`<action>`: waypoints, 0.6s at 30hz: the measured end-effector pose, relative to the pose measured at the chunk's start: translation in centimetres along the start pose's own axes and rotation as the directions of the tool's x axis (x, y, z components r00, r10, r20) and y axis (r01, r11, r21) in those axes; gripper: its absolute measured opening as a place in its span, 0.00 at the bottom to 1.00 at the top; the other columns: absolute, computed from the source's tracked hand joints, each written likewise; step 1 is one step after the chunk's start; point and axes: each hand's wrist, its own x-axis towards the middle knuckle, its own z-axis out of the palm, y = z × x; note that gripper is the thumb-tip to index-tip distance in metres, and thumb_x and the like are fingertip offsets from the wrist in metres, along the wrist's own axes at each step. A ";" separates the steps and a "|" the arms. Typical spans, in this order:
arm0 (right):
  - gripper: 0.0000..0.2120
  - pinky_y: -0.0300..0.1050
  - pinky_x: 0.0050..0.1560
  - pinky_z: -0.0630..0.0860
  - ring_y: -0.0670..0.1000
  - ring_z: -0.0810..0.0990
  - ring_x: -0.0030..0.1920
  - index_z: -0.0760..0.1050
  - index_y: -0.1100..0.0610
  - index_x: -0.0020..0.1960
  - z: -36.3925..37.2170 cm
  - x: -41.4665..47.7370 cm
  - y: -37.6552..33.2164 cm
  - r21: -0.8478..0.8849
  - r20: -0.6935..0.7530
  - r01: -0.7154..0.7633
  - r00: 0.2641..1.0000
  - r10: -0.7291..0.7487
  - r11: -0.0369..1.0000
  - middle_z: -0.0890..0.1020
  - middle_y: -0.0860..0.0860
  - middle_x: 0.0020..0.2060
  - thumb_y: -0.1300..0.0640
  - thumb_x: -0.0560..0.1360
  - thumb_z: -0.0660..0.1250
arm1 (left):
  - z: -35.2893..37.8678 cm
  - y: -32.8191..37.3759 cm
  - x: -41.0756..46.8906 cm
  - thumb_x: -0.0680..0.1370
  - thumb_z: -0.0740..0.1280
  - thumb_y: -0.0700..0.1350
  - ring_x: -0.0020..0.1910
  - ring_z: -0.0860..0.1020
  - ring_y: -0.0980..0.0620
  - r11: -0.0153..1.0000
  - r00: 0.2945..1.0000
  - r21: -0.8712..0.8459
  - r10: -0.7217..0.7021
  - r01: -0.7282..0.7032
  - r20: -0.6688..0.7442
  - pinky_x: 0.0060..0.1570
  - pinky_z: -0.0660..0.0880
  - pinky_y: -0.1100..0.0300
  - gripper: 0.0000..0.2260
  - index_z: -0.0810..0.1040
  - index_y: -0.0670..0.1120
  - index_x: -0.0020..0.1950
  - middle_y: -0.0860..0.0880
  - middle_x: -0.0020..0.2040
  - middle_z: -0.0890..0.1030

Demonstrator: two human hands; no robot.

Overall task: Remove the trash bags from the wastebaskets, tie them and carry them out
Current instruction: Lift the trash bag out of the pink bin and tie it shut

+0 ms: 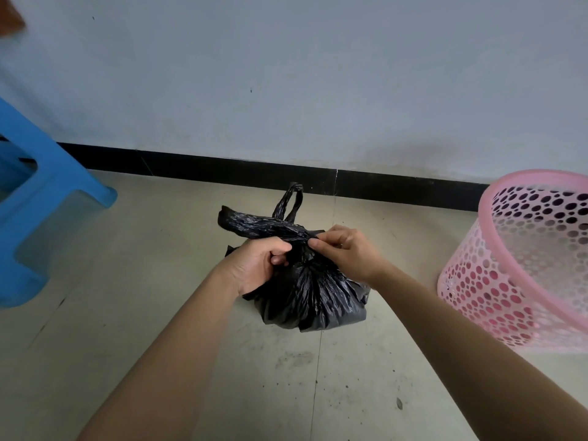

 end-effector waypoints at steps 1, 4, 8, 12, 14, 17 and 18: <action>0.08 0.28 0.43 0.72 0.44 0.79 0.46 0.85 0.47 0.51 0.0 0.1 -0.2 -0.031 0.021 0.016 1.000 -0.015 0.999 0.79 0.48 0.46 0.48 0.78 0.69 | -0.3 0.0 -0.1 0.71 0.70 0.44 0.32 0.69 0.52 1.000 1.000 0.025 -0.003 0.003 0.011 0.43 0.72 0.58 0.10 0.70 0.44 0.44 0.50 0.32 0.61; 0.08 0.28 0.42 0.72 0.42 0.79 0.44 0.86 0.48 0.53 0.1 0.2 -0.7 -0.073 0.069 0.024 0.997 -0.019 0.997 0.79 0.45 0.44 0.48 0.77 0.70 | -0.5 -0.1 -0.2 0.75 0.74 0.48 0.29 0.68 0.55 0.999 1.000 0.035 0.004 -0.004 -0.019 0.41 0.74 0.60 0.10 0.77 0.44 0.49 0.50 0.31 0.61; 0.10 0.30 0.40 0.75 0.39 0.83 0.40 0.85 0.50 0.52 -0.4 -0.1 -1.5 0.004 0.187 -0.144 0.972 0.141 0.990 0.86 0.44 0.42 0.46 0.75 0.72 | -0.2 -0.3 0.0 0.77 0.69 0.55 0.29 0.61 0.54 0.998 0.997 0.058 0.021 -0.017 -0.073 0.42 0.67 0.60 0.16 0.73 0.49 0.33 0.52 0.29 0.61; 0.24 0.35 0.45 0.77 0.47 0.83 0.51 0.75 0.51 0.65 -2.2 -0.2 -2.1 0.207 0.348 -0.301 0.912 0.218 0.931 0.82 0.51 0.55 0.48 0.71 0.75 | 0.2 -0.5 -0.3 0.80 0.64 0.55 0.29 0.60 0.55 1.000 1.000 -0.021 -0.010 0.010 0.018 0.36 0.70 0.64 0.15 0.73 0.45 0.57 0.53 0.30 0.59; 0.31 0.37 0.45 0.74 0.47 0.79 0.49 0.68 0.48 0.71 -2.7 0.0 -2.3 0.343 0.252 -0.265 0.950 0.183 0.901 0.78 0.52 0.58 0.44 0.70 0.72 | 0.6 -0.3 -0.5 0.81 0.63 0.55 0.30 0.60 0.55 1.000 0.999 -0.011 -0.019 0.020 0.041 0.35 0.70 0.64 0.16 0.78 0.46 0.61 0.52 0.32 0.57; 0.25 0.39 0.41 0.70 0.44 0.75 0.40 0.75 0.49 0.68 -3.0 0.9 -2.9 0.526 0.138 -0.154 0.986 0.095 0.837 0.80 0.51 0.54 0.43 0.74 0.69 | 1.4 0.0 -0.6 0.82 0.60 0.57 0.32 0.61 0.54 0.999 0.995 0.013 -0.043 0.042 0.094 0.39 0.69 0.62 0.18 0.80 0.47 0.63 0.51 0.34 0.59; 0.20 0.39 0.39 0.69 0.44 0.74 0.38 0.79 0.52 0.65 -2.9 1.2 -3.3 0.549 0.106 -0.116 0.992 0.069 0.827 0.81 0.50 0.50 0.46 0.77 0.68 | 1.6 0.0 -0.6 0.82 0.59 0.57 0.32 0.63 0.53 0.999 0.992 0.015 -0.046 0.044 0.115 0.40 0.68 0.60 0.19 0.80 0.48 0.64 0.51 0.34 0.61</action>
